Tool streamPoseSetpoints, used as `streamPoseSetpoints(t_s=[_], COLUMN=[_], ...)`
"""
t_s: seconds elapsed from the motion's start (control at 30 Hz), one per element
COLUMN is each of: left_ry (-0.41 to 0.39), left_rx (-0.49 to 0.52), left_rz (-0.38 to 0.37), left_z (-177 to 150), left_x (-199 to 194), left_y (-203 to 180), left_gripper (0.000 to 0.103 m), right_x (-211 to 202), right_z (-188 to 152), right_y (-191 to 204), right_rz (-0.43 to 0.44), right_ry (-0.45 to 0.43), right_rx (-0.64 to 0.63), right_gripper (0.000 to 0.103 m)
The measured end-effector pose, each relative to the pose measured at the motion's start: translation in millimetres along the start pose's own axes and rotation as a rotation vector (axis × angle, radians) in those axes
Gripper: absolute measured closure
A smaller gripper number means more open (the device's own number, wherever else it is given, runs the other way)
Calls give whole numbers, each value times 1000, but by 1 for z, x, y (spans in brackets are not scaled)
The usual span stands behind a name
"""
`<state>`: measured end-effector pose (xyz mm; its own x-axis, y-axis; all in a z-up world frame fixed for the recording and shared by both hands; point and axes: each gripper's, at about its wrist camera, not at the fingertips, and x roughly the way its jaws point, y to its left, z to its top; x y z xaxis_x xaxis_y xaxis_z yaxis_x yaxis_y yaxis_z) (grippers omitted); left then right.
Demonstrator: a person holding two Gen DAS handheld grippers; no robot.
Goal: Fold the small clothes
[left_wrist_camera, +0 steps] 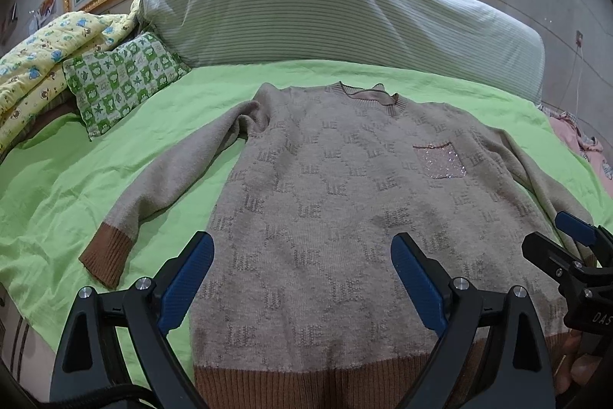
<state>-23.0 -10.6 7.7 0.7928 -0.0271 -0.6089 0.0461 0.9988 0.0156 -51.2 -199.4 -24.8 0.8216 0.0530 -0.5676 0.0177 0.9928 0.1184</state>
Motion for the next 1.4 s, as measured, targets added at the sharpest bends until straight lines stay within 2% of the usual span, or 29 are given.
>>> streamPoseSetpoints(t_s=[0.43, 0.77, 0.93, 1.17, 1.27, 1.4], left_ry=[9, 13, 18, 51, 59, 94], left_rx=[9, -20, -11, -13, -10, -19], left_rz=[8, -12, -10, -33, -42, -65], left_z=[-1, -1, -1, 6, 10, 19], left_x=[0, 4, 9, 23, 31, 43], left_y=[1, -2, -3, -1, -4, -10], left_gripper=[9, 9, 9, 9, 8, 8], right_x=[-1, -1, -1, -33, -49, -56], right_z=[0, 0, 1, -4, -16, -31], right_y=[2, 1, -8, -64, -96, -133], right_rz=[3, 10, 24, -134, -238, -285], right_ry=[2, 9, 25, 18, 50, 102], right_rx=[1, 6, 29, 43, 66, 142], right_gripper=[0, 0, 0, 0, 0, 1])
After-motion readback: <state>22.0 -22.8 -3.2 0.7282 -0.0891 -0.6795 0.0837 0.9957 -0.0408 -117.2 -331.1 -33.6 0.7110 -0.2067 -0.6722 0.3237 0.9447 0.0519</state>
